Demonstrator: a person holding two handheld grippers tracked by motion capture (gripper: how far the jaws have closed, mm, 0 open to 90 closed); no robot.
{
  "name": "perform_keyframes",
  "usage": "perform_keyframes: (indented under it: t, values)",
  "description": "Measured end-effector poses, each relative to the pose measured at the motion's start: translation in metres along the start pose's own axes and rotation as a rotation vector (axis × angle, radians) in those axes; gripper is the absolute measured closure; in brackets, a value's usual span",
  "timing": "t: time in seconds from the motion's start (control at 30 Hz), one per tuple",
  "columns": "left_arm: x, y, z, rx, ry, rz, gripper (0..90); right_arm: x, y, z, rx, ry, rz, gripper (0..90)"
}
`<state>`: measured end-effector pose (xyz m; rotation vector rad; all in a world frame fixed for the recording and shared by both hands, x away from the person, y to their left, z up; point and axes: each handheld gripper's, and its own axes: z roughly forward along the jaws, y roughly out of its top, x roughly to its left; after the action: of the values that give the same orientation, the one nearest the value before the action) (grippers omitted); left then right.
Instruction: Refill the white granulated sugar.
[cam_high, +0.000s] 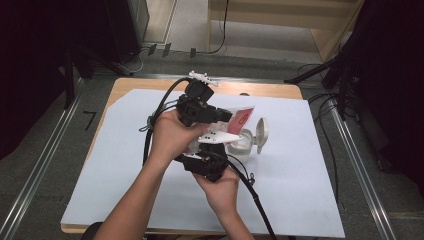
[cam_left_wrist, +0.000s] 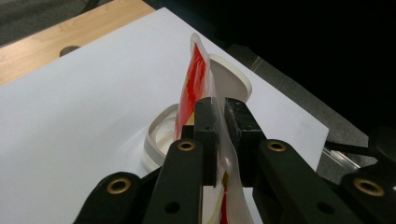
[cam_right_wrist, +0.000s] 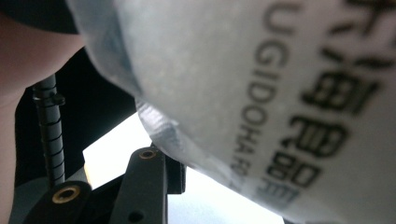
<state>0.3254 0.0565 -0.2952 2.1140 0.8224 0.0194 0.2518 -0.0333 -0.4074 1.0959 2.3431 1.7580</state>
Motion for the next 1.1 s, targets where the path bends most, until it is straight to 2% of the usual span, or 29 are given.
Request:
perform_keyframes:
  t: [0.13,0.27,0.37,0.63,1.1]
  values:
    - [0.0043,-0.0001,0.0021,0.01,-0.005,-0.017,84.7,0.0,-0.0001,0.0015,0.001,0.012,0.023,61.3]
    - [0.0019,0.0003,0.0023,0.014,0.0,-0.001,84.8,0.0003,-0.0003,0.0012,0.001,0.008,0.019,62.5]
    - [0.0029,0.0,0.0025,0.012,-0.007,-0.007,84.8,-0.0004,-0.0011,0.0011,-0.006,0.003,0.012,63.7]
    - [-0.0018,0.0017,0.0018,0.012,0.002,0.013,84.6,0.0011,-0.0011,-0.0007,-0.022,0.009,0.024,63.9]
    - [-0.0031,0.001,0.0016,0.016,0.006,0.012,84.6,0.0019,-0.0012,-0.0018,-0.02,0.013,0.019,63.8]
